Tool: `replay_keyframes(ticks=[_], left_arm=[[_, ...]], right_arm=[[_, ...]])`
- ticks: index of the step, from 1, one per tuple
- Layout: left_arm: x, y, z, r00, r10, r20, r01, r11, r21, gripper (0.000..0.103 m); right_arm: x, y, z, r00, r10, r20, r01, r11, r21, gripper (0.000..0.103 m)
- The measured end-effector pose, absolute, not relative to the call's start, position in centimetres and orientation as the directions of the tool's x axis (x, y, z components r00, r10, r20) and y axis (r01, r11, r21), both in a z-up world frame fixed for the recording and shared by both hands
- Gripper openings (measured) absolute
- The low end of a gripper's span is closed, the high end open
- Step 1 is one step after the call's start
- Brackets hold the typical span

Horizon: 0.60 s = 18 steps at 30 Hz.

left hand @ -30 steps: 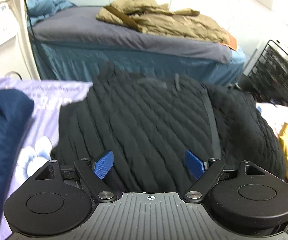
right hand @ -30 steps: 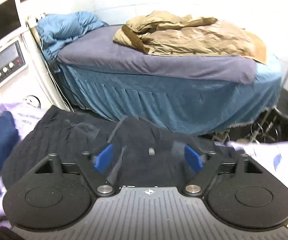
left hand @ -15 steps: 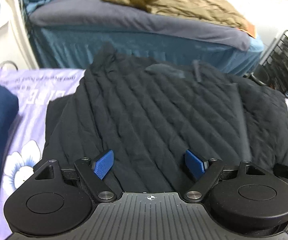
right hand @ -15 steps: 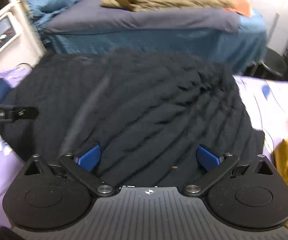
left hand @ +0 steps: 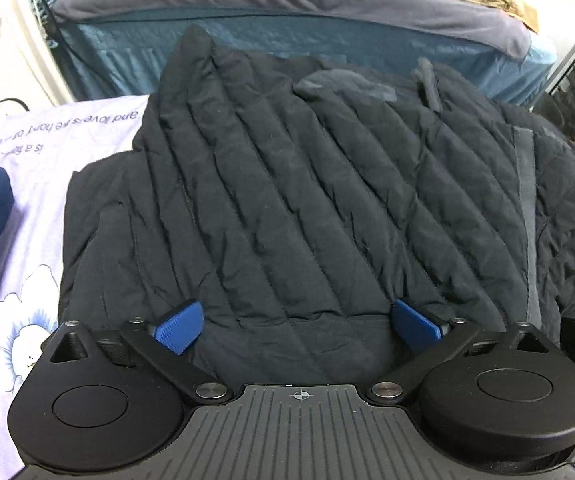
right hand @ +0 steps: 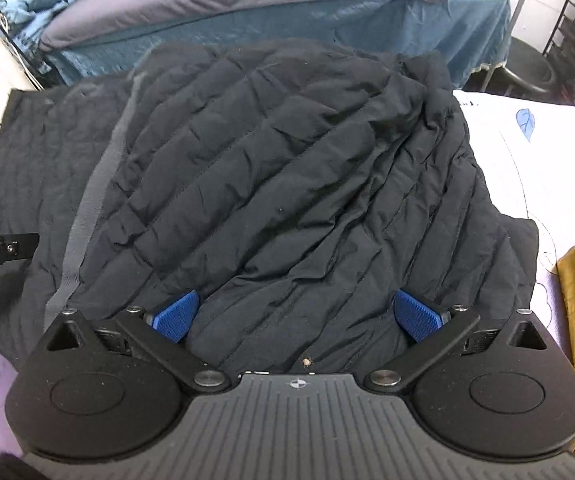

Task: Fold large clothes
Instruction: 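Press both open grippers on the black jacket to smooth it flat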

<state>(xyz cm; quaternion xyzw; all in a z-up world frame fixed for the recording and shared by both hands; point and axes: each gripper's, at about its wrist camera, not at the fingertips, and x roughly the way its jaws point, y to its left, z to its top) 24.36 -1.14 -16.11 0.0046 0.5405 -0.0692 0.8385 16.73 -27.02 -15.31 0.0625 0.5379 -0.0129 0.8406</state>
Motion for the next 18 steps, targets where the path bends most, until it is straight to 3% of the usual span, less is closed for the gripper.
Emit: replay_keyframes(ticks=[18], left_arm=[[25.6,-1.7,-18.0,0.370,-0.110,-0.923,0.127,0.990,-0.067,0.103]], right_arm=[[19.0,-26.0,-17.1,0.393,-0.014,-0.920,0.107,0.994,0.031,0.103]])
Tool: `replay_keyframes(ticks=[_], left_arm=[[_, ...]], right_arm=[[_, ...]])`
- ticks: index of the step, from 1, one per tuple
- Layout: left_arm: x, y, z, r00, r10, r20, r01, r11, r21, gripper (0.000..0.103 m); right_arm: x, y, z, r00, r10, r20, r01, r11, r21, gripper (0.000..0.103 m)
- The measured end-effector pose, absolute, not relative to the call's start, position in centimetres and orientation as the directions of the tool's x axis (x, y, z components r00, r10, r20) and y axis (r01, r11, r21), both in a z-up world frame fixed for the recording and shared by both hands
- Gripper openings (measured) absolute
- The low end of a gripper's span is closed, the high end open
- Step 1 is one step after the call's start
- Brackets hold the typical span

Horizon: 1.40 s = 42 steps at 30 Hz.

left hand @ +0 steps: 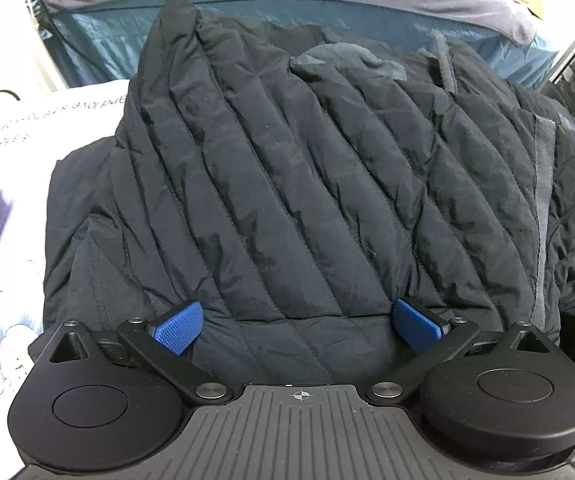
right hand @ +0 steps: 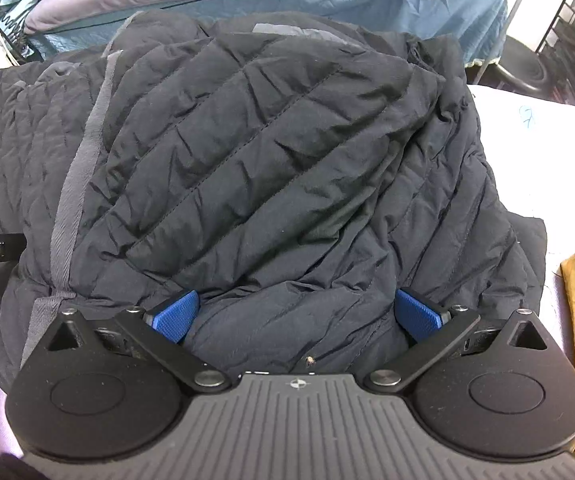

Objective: Fold large clothes

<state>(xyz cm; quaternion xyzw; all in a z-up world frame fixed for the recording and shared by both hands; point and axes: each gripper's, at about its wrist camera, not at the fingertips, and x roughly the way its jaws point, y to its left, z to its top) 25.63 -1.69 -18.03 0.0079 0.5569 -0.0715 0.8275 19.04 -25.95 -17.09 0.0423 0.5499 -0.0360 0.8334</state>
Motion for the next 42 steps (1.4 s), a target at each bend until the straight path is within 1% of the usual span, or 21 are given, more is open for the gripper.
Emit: replay_keyframes(ticks=[6,16,21,23,24,27,30,33,37,42], left_arm=[[26.5,-2.2,-18.2,0.342,-0.100,-0.934,0.125,0.990,-0.060,0.103],[26.8,-0.9,-16.8,0.324,-0.142,-0.935,0.137,0.985,-0.102,0.103],[24.9,0.9,-14.8,0.354,-0.193,-0.915,0.149,0.978,-0.149,0.103],[23.7,1.9,-14.0,0.377,-0.220,-0.900,0.155,0.973,-0.173,0.103],[23.1,2.4,-13.7,0.356,-0.244,-0.902,0.147,0.968,-0.203,0.103],[21.0,4.0,-12.9,0.388,-0.265,-0.882,0.145,0.963,-0.226,0.103],[18.2,5.0,-11.8,0.431,-0.270,-0.861,0.142,0.963,-0.230,0.103],[16.1,6.4,-11.7,0.444,-0.245,-0.862,0.099,0.969,-0.225,0.103],[14.2,8.8,-12.8,0.428,-0.250,-0.869,0.030,0.964,-0.263,0.103],[12.1,11.9,-13.8,0.423,-0.298,-0.856,-0.082,0.928,-0.364,0.103]], right_arm=[[18.9,-25.3,-17.1,0.390,-0.034,-0.920,0.115,0.993,0.013,0.103],[18.7,-25.4,-16.3,0.388,-0.015,-0.921,0.117,0.993,0.033,0.103],[17.0,-26.5,-14.1,0.430,0.023,-0.903,0.139,0.986,0.091,0.103],[15.8,-27.1,-13.1,0.446,0.044,-0.894,0.143,0.982,0.120,0.103],[15.1,-27.5,-12.7,0.454,0.054,-0.889,0.146,0.980,0.133,0.103],[12.7,-28.6,-11.6,0.473,0.087,-0.877,0.138,0.975,0.171,0.103],[9.8,-29.8,-10.7,0.491,0.061,-0.869,0.151,0.977,0.154,0.103],[6.9,-31.7,-10.9,0.479,0.055,-0.876,0.203,0.964,0.171,0.103],[2.7,-34.6,-11.6,0.465,0.056,-0.883,0.294,0.931,0.214,0.103],[-1.5,-37.7,-11.6,0.454,0.037,-0.890,0.347,0.913,0.215,0.102]])
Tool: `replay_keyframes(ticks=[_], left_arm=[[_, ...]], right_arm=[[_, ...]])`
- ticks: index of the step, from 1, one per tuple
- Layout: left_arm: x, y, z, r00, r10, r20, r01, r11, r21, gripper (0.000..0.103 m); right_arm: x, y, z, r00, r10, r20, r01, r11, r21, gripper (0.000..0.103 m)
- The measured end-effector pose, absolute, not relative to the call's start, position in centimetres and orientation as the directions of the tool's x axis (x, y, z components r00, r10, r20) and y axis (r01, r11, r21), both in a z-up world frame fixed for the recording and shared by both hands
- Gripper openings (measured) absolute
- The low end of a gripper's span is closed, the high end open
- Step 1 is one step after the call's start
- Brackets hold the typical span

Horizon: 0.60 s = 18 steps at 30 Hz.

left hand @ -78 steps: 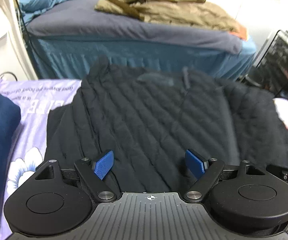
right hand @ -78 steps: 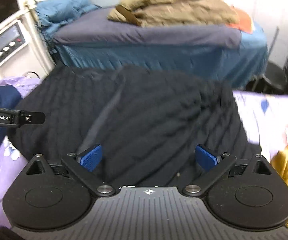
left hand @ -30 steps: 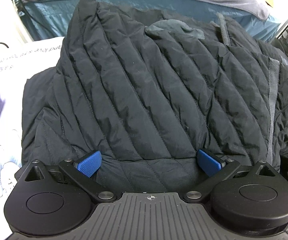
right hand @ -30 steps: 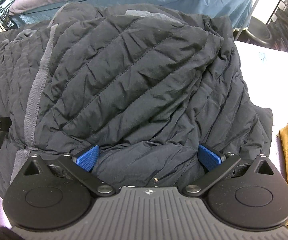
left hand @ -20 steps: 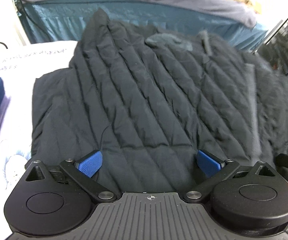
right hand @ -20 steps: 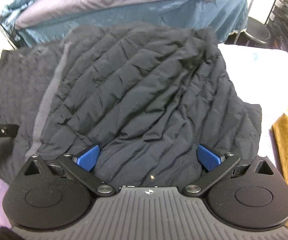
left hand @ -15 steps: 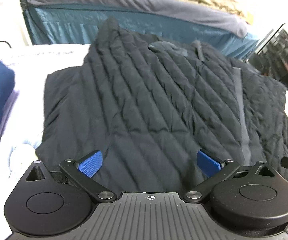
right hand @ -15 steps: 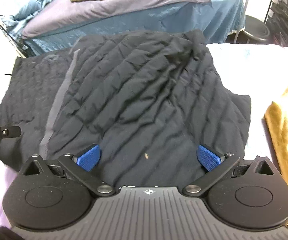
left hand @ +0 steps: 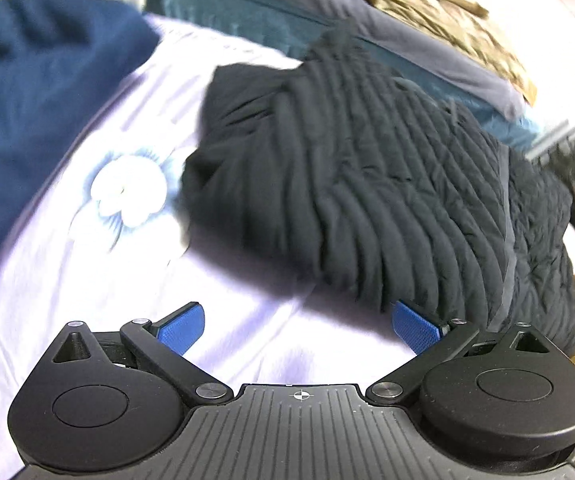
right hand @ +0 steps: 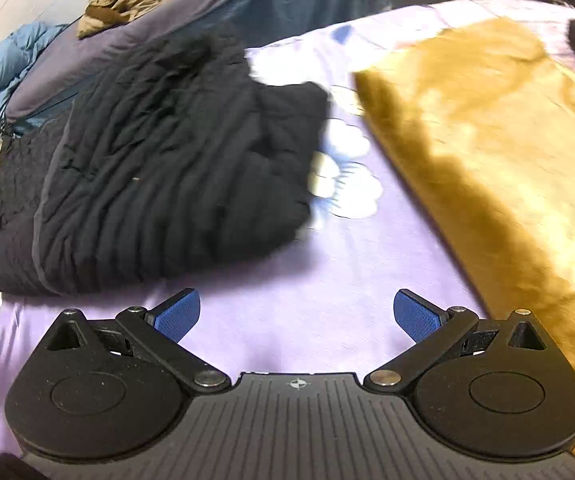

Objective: Fold large clothes

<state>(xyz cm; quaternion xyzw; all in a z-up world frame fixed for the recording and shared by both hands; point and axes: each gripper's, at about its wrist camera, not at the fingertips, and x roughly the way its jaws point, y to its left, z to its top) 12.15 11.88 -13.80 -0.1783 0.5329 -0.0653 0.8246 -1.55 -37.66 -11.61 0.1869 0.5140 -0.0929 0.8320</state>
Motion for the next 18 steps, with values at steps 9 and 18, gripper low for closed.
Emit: replay_keyframes(ticks=[9,18], left_arm=[[10.9,13.5,-14.8,0.474,-0.397,-0.786,-0.173,0.833,-0.525,0.103],[11.9,12.1,-16.9,0.501,-0.454,-0.737,-0.264,0.730,-0.630,0.103]], right_arm=[[-6.6,-44.3,-7.6,0.590,0.120,-0.798,0.337,0.862,0.379,0.103],[-5.5,-42.5,-13.3,0.607,0.282,-0.742,0.426,0.673,0.605,0.103]])
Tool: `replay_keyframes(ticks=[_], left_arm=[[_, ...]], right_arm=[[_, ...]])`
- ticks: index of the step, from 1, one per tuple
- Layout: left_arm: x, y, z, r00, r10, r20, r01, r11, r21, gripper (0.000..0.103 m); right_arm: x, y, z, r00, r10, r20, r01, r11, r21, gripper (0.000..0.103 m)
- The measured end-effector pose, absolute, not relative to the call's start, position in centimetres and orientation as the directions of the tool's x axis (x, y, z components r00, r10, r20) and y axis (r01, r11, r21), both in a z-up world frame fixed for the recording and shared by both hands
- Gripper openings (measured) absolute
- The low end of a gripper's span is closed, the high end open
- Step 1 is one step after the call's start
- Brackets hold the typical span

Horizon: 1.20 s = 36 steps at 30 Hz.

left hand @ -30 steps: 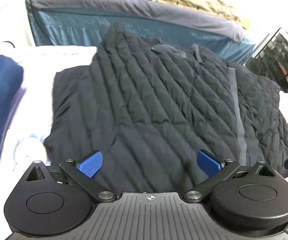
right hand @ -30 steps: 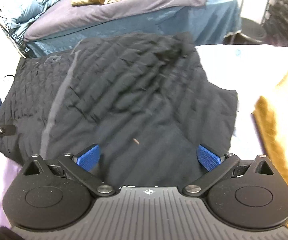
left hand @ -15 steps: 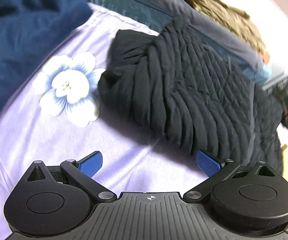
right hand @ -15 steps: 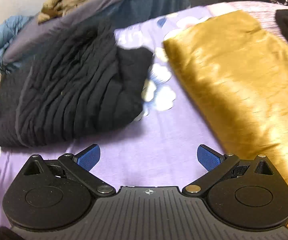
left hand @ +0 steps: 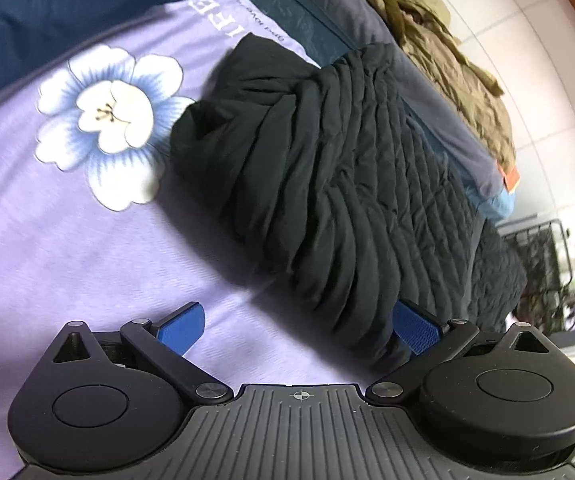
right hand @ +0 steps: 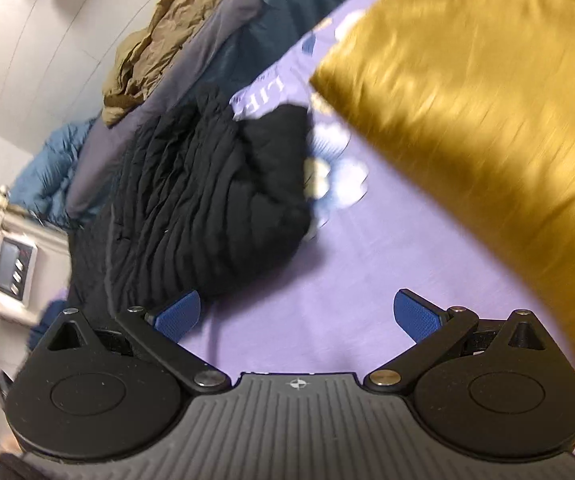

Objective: Fold large clothes

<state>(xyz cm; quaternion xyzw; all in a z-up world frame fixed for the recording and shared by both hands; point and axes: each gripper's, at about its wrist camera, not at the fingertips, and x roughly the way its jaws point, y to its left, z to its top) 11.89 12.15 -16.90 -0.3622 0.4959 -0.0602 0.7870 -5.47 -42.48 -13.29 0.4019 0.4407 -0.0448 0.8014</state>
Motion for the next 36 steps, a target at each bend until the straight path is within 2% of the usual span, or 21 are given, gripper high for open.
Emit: replay_keyframes(ticks=[8,17,27,36], left_arm=[[13.2,11.3,-18.0,0.557,-0.443,-0.703,-0.350,0.643,-0.682,0.103],[14.8,10.5,-19.4,0.571,-0.423,-0.703,-0.395,0.609,-0.688,0.103],[17.1,9.5,-20.7,0.581,-0.443,-0.683,-0.416,0.559,-0.717,0.103],[16.9,10.0,-20.8,0.603,-0.460,-0.652,-0.424,0.507,-0.750,0.103]], right_arm=[[-1.2,-38.6,-16.4,0.665,0.392,-0.635,0.421,0.506,0.753,0.103],[2.9,-37.8,-19.4,0.658,0.397,-0.639,0.478,0.436,0.763,0.103],[5.1,-37.7,-22.0,0.686,0.429,-0.589,0.464,0.366,0.807,0.103],[6.1,-38.5,-22.5,0.706,0.408,-0.579,0.506,0.282,0.815,0.103]])
